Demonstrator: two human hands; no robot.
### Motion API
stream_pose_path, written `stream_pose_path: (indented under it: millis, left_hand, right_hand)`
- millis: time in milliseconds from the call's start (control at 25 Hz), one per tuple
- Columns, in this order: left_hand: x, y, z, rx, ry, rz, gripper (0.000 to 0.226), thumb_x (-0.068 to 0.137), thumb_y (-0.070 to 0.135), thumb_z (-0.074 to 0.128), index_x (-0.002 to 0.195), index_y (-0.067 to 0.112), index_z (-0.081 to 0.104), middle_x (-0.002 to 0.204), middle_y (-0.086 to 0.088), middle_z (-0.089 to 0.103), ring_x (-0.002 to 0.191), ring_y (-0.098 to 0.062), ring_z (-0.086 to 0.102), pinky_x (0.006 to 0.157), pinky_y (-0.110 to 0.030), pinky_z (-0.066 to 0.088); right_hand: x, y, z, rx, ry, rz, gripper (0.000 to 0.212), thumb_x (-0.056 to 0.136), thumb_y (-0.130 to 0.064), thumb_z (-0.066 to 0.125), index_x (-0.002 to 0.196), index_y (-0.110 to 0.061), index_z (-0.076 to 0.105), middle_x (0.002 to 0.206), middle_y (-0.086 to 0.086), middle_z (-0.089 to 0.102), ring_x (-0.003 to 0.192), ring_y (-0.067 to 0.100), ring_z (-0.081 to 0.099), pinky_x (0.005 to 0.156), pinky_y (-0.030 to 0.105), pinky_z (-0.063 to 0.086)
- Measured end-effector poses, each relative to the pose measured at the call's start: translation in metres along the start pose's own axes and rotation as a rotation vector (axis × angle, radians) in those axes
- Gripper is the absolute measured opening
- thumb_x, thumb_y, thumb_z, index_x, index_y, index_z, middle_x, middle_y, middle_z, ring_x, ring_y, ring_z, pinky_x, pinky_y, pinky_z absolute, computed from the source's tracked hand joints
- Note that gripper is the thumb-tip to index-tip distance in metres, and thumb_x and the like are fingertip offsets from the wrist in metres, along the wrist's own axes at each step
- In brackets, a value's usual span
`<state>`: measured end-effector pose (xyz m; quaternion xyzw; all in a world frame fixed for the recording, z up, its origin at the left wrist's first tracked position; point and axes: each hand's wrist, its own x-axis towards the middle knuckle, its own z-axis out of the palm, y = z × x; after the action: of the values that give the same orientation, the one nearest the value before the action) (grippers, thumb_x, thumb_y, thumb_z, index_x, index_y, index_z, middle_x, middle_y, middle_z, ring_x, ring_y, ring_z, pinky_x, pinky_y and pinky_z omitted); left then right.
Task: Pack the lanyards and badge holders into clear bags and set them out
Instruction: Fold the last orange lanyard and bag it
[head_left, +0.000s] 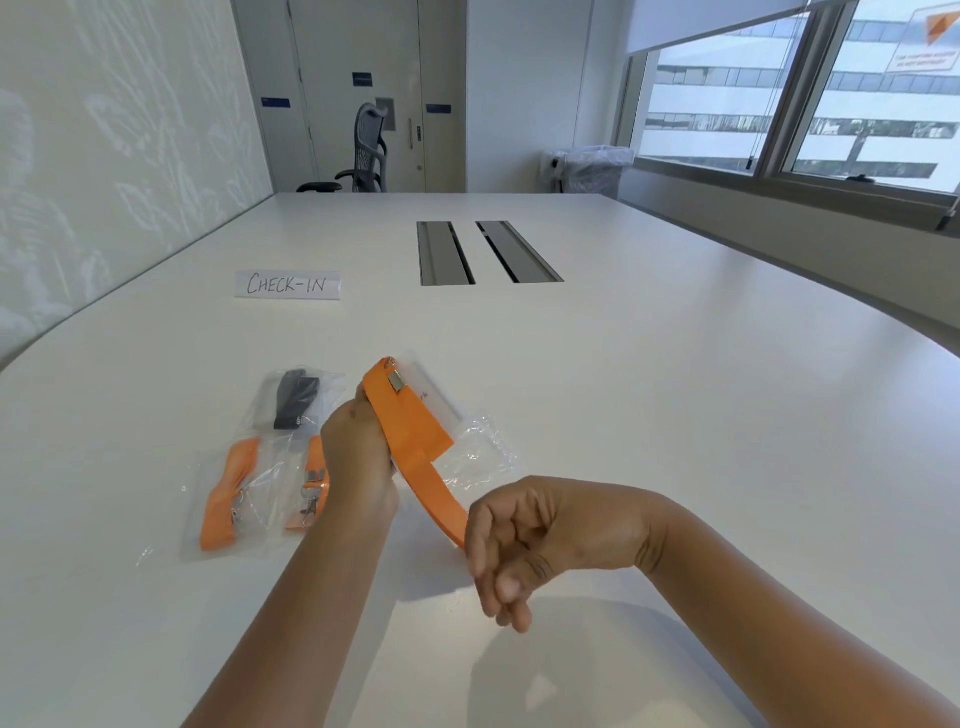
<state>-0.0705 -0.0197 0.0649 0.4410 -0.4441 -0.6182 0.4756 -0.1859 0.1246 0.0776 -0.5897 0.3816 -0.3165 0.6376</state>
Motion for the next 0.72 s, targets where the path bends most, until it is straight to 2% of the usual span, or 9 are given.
stream_pose_path:
  millis: [80,160,240,320,360,480,600,680,720]
  left_hand:
    - [-0.004,0.003,0.001,0.055,0.052,0.125,0.044,0.094,0.021,0.044,0.05,0.024,0.036,0.034,0.013,0.042,0.043,-0.009,0.04,0.048,-0.022,0.032]
    - [-0.008,0.004,0.005,0.055,0.077,0.208,0.044,0.095,0.024,0.043,0.051,0.025,0.04,0.045,0.011,0.046,0.05,-0.011,0.042,0.055,-0.027,0.036]
    - [-0.011,0.004,0.007,0.028,0.09,0.253,0.04,0.096,0.03,0.043,0.056,0.027,0.044,0.055,0.008,0.049,0.056,-0.012,0.047,0.06,-0.029,0.041]
    - [-0.013,0.003,0.008,0.023,0.087,0.285,0.037,0.096,0.033,0.043,0.06,0.028,0.047,0.059,0.008,0.051,0.058,-0.011,0.05,0.061,-0.029,0.043]
    - [-0.014,0.003,0.009,0.028,0.077,0.295,0.035,0.096,0.034,0.042,0.062,0.028,0.049,0.06,0.008,0.053,0.059,-0.011,0.051,0.061,-0.029,0.044]
    - [-0.018,0.001,0.011,0.042,0.027,0.31,0.031,0.096,0.035,0.042,0.069,0.028,0.053,0.065,0.006,0.058,0.063,-0.013,0.056,0.065,-0.033,0.049]
    - [-0.02,0.002,0.011,0.06,-0.001,0.331,0.03,0.095,0.039,0.043,0.071,0.028,0.056,0.065,0.008,0.06,0.062,-0.008,0.059,0.06,-0.026,0.048]
    - [-0.02,0.005,0.01,0.023,0.005,0.329,0.029,0.095,0.038,0.045,0.072,0.026,0.059,0.063,0.012,0.06,0.061,-0.006,0.058,0.057,-0.022,0.046]
    - [-0.018,0.006,0.009,-0.006,0.008,0.312,0.028,0.094,0.038,0.046,0.075,0.022,0.061,0.064,0.012,0.059,0.062,-0.007,0.057,0.058,-0.022,0.045]
  right_hand:
    - [0.002,-0.001,0.001,0.027,0.126,0.009,0.026,0.085,0.0,0.054,0.089,-0.024,0.064,0.074,-0.006,0.068,0.063,0.01,0.064,0.064,0.022,0.054]
    - [0.005,-0.001,0.0,0.081,0.309,0.013,0.011,0.087,-0.013,0.059,0.093,-0.021,0.057,0.068,-0.003,0.066,0.056,0.009,0.06,0.058,0.021,0.055]
    - [0.008,-0.001,-0.003,0.161,0.444,0.048,0.028,0.086,-0.02,0.063,0.11,-0.018,0.05,0.071,0.001,0.067,0.053,0.008,0.059,0.054,0.02,0.054]
    - [0.009,0.0,-0.004,0.216,0.446,0.083,0.048,0.083,-0.022,0.063,0.126,-0.019,0.042,0.081,0.004,0.07,0.056,0.009,0.063,0.055,0.021,0.055]
    - [0.01,0.0,-0.002,0.212,0.411,0.096,0.047,0.085,-0.021,0.062,0.127,-0.02,0.042,0.086,0.005,0.07,0.059,0.01,0.065,0.057,0.021,0.056]
    - [0.009,0.0,0.002,0.175,0.32,0.124,0.031,0.091,-0.017,0.056,0.122,-0.019,0.05,0.099,0.003,0.071,0.071,0.012,0.069,0.063,0.022,0.057]
    - [0.01,0.0,0.002,0.156,0.325,0.144,0.021,0.093,-0.016,0.054,0.112,-0.015,0.062,0.107,-0.002,0.07,0.088,0.014,0.07,0.07,0.023,0.057]
    - [0.011,0.002,0.003,0.036,0.458,0.119,0.015,0.091,-0.015,0.057,0.102,-0.017,0.067,0.099,-0.007,0.072,0.088,0.01,0.069,0.072,0.023,0.057]
    - [0.012,0.005,0.002,-0.11,0.583,0.059,0.013,0.09,-0.014,0.059,0.097,-0.018,0.069,0.091,-0.009,0.073,0.082,0.005,0.069,0.072,0.021,0.056]
